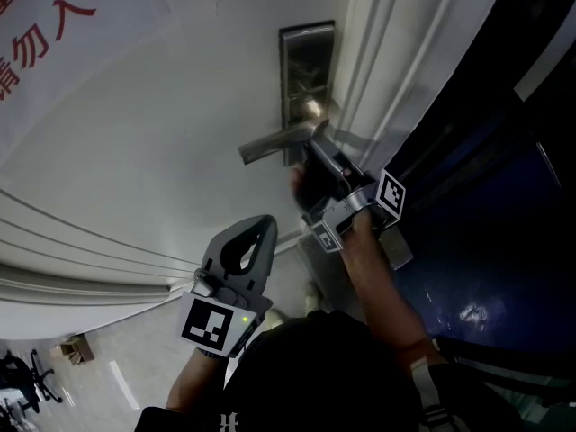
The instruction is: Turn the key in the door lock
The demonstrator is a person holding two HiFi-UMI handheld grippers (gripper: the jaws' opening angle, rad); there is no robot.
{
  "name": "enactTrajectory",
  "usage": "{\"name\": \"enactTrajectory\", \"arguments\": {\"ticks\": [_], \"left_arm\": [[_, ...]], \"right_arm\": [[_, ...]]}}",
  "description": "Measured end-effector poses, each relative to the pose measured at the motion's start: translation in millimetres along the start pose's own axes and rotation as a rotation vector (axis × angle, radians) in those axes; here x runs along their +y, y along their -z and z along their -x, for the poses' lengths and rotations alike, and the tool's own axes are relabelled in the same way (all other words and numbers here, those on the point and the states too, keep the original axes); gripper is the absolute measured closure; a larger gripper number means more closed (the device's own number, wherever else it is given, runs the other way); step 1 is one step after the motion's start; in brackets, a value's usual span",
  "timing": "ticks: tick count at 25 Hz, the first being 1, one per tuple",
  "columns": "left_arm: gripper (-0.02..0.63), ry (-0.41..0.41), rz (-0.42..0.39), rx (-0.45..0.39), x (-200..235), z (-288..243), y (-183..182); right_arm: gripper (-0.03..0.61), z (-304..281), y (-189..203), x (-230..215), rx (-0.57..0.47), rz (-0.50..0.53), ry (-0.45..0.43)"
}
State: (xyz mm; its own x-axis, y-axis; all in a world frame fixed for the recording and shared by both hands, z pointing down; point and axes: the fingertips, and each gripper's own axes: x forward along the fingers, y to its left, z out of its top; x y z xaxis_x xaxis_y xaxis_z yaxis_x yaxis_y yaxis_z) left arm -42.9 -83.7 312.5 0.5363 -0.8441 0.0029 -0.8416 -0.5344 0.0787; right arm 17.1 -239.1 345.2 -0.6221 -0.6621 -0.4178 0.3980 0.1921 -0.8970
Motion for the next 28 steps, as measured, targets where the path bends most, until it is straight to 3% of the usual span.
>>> {"name": "enactTrajectory", "arguments": {"ticks": [9,12,17,23,28], "left_arm": [[0.606,0.016,0.007,0.0,-4,-1,3],[0.606,0.027,0.008,0.001,-8,-2,3],[0.606,0.035,0.003,-0.002,-12,-1,1],[0.606,0.026,0.002,-0.002,-10,1,0],[0.606,0.024,0.0,-0.003,-10,1,-1]], "right_arm": [[0.515,30,-12,-1,-0.052,0.058,0.071],[0.515,35,-16,9,-0.05,0.164,0.094],[0.515,33,-16,32,0.035,0.487,0.148],[0.515,28,6,52,0.236,1.075,0.242],[0.515,27,21,49,0.381,1.444,0.304]]}}
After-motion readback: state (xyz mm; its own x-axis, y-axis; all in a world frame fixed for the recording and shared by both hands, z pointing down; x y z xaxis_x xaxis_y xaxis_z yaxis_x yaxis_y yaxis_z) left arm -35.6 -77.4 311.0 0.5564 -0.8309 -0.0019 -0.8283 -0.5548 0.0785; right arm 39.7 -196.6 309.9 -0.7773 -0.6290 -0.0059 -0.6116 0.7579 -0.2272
